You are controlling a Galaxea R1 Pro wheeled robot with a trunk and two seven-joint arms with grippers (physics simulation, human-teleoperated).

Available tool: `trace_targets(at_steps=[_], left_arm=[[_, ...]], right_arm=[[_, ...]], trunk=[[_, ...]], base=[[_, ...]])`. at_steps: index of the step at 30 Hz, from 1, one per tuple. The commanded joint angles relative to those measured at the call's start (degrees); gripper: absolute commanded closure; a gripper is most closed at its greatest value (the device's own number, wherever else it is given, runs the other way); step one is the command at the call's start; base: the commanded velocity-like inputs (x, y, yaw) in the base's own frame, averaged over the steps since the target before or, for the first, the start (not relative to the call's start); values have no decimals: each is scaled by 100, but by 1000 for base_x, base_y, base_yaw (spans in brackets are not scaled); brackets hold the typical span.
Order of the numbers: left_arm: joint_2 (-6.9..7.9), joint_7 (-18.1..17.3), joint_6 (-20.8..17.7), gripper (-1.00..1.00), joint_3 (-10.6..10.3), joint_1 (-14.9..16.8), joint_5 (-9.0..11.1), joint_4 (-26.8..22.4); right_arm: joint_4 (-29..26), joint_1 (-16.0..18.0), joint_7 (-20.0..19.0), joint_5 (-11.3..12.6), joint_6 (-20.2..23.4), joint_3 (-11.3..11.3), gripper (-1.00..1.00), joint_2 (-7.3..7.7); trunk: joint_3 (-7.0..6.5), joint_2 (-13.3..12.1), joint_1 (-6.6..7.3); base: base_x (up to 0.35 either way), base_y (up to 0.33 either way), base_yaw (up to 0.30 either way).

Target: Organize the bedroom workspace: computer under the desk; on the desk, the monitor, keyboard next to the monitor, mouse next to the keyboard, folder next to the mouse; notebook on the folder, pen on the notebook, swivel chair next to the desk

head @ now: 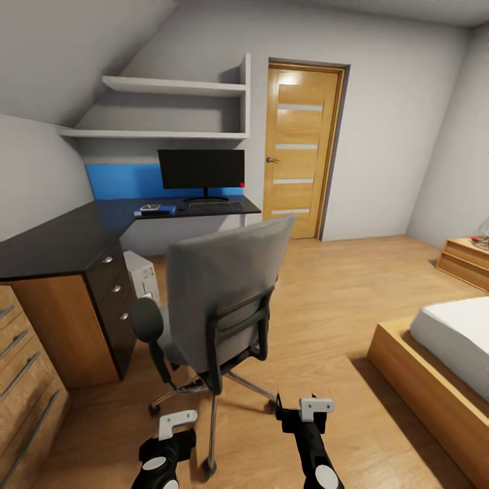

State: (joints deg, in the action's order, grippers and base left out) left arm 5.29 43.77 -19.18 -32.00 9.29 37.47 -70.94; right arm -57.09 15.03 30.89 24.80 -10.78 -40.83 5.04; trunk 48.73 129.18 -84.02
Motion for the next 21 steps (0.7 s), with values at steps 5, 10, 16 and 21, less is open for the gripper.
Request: trace_targets(at_steps=[5, 10, 16, 21], left_arm=[[0, 44, -16, -100, -19, 5, 18, -8], [0, 34, -16, -100, -17, 4, 15, -34], [-2, 44, -15, -100, -11, 9, 15, -49], [-8, 50, -15, -100, -15, 7, 14, -51]], right_arm=[[-4, 9, 31, 60, -40, -31, -100, 6], [-3, 9, 31, 60, -39, -31, -100, 6], [-3, 9, 31, 60, -40, -31, -100, 10], [-3, 9, 31, 60, -39, -31, -100, 14]], trunk=[[6, 3, 3], [6, 3, 3], [42, 83, -41], [131, 284, -150]], base=[[-109, 0, 0], [-26, 0, 0], [-6, 0, 0], [-1, 0, 0]])
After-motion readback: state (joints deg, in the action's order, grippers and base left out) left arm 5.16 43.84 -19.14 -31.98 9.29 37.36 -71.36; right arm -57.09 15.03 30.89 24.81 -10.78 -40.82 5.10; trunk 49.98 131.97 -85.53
